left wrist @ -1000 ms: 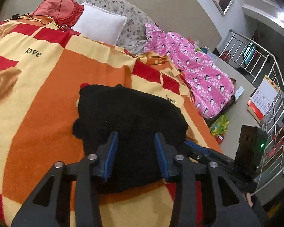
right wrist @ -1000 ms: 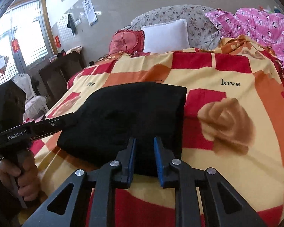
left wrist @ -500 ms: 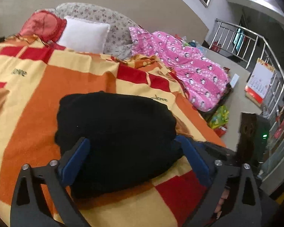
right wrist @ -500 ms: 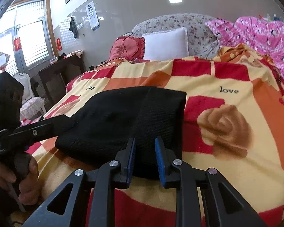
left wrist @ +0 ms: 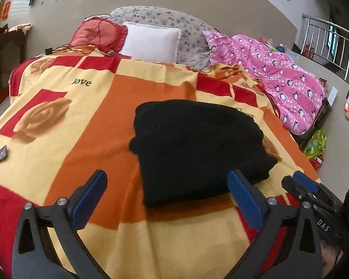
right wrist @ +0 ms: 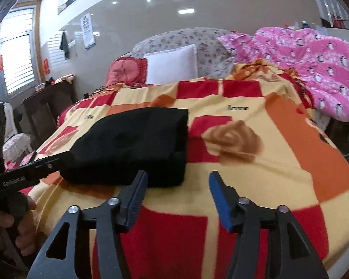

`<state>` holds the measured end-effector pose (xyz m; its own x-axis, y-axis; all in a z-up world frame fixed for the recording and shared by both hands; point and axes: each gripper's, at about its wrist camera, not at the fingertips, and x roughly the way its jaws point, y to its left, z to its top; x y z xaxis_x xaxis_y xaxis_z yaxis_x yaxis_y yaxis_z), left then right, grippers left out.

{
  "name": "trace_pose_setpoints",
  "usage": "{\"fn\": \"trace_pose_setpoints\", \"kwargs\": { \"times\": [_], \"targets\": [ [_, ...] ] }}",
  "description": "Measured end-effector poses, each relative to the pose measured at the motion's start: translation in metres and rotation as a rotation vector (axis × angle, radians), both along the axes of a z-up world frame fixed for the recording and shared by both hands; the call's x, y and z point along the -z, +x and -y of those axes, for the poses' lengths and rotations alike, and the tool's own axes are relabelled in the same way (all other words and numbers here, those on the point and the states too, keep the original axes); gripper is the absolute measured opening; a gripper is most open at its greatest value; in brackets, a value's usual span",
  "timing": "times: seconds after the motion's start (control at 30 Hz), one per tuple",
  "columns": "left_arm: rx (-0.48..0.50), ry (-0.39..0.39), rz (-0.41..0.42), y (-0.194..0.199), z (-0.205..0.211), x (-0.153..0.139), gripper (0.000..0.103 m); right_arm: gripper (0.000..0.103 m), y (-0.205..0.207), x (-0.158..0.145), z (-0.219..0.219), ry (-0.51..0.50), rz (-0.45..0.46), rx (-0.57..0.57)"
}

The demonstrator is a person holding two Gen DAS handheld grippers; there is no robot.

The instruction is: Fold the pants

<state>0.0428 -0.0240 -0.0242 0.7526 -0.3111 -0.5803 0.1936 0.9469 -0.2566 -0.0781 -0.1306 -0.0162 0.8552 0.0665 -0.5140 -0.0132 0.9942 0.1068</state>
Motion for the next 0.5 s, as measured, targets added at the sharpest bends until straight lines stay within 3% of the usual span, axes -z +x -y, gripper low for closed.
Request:
{"fn": "trace_pose_setpoints", "kwargs": {
  "times": [0.5],
  "targets": [
    [0.002,0.076,0.048,-0.018,0.006,-0.004,0.103,0.065,-0.009,0.008,-0.001,-0.037,-0.041,0.024]
  ]
}}
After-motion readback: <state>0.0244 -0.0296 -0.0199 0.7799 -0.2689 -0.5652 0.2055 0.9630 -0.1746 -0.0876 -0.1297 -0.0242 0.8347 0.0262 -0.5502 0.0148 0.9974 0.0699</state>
